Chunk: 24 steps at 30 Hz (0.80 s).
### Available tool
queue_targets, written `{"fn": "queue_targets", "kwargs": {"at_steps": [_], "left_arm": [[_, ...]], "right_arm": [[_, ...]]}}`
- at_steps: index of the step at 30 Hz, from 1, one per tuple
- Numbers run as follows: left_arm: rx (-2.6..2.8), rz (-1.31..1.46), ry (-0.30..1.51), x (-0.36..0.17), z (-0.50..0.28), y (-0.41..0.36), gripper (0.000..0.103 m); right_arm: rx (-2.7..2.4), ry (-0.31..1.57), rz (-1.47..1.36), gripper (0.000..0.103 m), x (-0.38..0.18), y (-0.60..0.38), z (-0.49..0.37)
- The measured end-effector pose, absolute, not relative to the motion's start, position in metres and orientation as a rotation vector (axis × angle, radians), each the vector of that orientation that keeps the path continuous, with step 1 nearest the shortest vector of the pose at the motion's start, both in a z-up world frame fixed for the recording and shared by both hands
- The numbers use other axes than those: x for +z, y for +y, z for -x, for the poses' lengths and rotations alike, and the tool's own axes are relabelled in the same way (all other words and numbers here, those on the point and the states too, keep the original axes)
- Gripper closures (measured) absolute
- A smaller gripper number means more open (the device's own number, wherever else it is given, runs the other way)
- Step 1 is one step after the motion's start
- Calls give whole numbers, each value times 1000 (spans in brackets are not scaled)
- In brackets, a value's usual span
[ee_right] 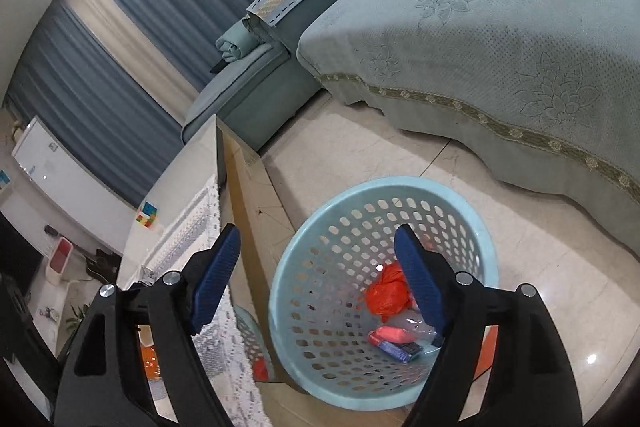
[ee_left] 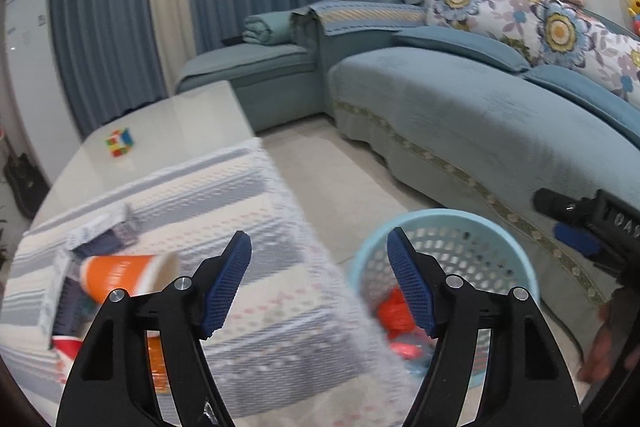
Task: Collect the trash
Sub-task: 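Return both tools to the table toward the remaining trash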
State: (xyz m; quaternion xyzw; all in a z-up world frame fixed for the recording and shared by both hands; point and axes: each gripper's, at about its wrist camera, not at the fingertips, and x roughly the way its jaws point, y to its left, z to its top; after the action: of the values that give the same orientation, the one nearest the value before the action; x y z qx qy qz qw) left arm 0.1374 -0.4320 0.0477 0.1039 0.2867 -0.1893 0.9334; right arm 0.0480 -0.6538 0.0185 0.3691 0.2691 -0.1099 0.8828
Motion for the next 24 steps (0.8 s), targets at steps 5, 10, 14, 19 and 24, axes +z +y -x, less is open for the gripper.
{"fn": "queue_targets", "kwargs": {"at_steps": [5,10,14,19,24], "left_arm": [[-336,-107,620,55,-143,-384,34],[-287,-122,567,69,-136,-326,24],[-217,-235,508,79,-124,-268,21],[-122,-328,497,92,-122,-182,12],[-69,-350,565,87,-125,-110,12]], "right_arm": [[-206,584,-701,28,25,-631,-59],[-137,607,-593,20,38,-590,-74],[-60,608,-470,12,51,-551,-80],[78,587,-388,8,61,-499,-85],[248,640,-296,8,60,-428,-91]]}}
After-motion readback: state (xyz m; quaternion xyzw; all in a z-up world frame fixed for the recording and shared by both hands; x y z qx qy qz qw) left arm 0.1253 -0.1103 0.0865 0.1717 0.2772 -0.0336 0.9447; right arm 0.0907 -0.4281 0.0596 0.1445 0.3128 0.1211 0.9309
